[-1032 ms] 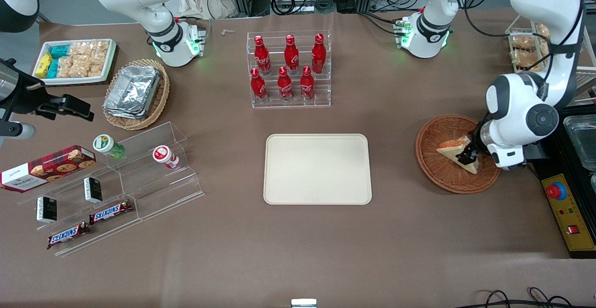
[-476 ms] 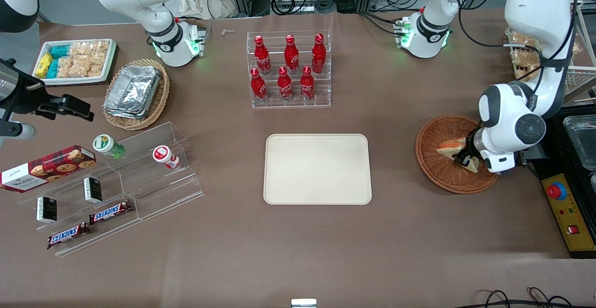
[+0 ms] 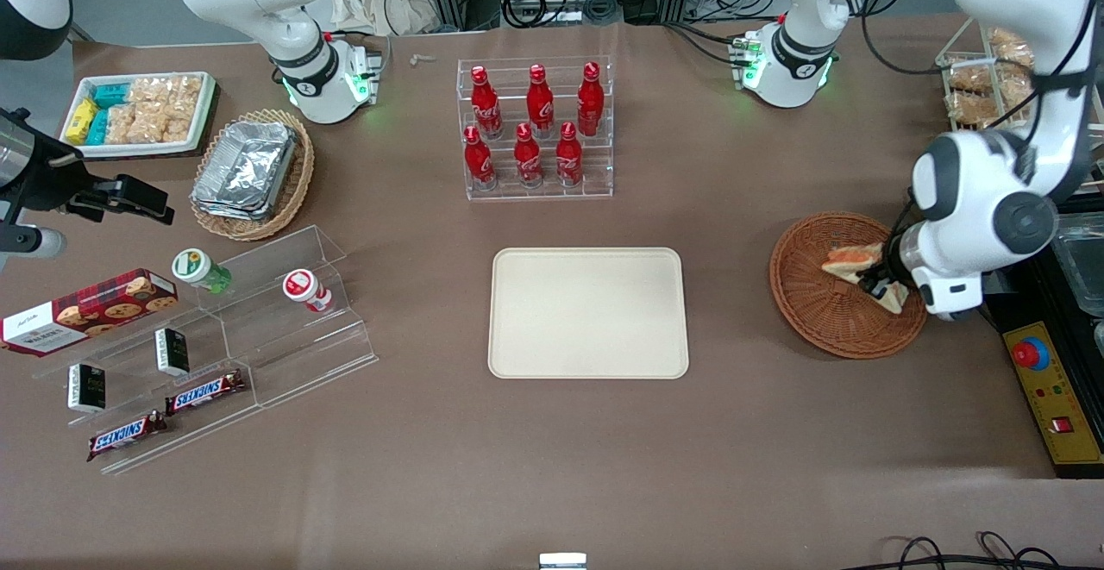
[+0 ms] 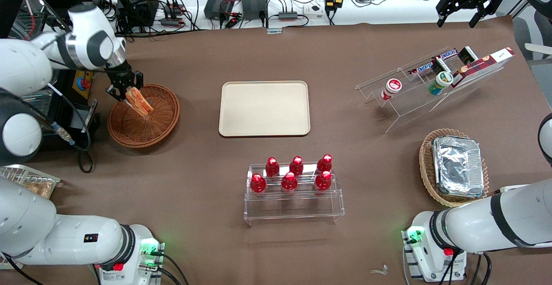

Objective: Place sandwich from basket to tray

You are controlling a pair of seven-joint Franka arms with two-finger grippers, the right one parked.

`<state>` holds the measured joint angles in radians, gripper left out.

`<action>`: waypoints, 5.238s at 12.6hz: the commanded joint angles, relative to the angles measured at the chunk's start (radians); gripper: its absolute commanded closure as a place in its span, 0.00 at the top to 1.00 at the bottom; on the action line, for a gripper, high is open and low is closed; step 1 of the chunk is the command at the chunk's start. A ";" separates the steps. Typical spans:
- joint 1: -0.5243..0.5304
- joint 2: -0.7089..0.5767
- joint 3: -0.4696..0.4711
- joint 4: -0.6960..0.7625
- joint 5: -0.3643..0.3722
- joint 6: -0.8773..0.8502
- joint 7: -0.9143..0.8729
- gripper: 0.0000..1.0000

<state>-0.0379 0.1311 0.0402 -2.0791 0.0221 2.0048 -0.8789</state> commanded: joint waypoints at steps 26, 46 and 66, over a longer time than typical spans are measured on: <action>-0.166 0.444 -0.442 0.290 0.197 0.204 0.227 0.00; -0.159 0.334 -0.445 0.378 0.219 0.017 0.209 1.00; -0.033 -0.160 -0.126 0.375 -0.068 -0.339 0.699 1.00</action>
<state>-0.0693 0.0012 -0.1415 -1.6842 -0.0187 1.6867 -0.2608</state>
